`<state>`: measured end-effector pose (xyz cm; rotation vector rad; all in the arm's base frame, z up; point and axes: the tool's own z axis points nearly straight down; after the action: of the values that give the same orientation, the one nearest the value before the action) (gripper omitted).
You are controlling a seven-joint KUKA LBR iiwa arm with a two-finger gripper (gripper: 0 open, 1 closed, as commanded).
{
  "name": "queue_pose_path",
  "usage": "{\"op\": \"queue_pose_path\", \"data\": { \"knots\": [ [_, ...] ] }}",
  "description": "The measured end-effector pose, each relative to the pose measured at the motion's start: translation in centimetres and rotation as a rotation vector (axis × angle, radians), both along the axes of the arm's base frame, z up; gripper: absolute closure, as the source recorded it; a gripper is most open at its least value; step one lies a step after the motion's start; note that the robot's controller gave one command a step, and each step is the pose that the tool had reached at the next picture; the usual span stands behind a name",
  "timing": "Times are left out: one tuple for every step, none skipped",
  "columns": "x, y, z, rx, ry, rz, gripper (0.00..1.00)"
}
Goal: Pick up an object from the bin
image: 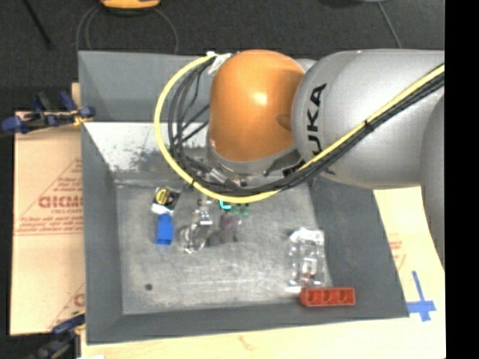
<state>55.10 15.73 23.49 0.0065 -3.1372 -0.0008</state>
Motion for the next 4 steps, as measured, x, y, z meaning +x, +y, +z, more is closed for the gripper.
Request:
{"op": "queue_pose_path", "data": {
  "knots": [
    [0.7, -1.7, -14.2, -0.001, 0.0, -0.118, 0.0],
    [2.1, -0.1, -16.2, -0.001, -0.014, 0.056, 0.0],
    [2.2, 0.1, -15.9, 0.004, -0.017, 0.054, 1.0],
    [2.0, 0.2, -16.2, 0.004, -0.011, 0.053, 0.0]
  ]
}}
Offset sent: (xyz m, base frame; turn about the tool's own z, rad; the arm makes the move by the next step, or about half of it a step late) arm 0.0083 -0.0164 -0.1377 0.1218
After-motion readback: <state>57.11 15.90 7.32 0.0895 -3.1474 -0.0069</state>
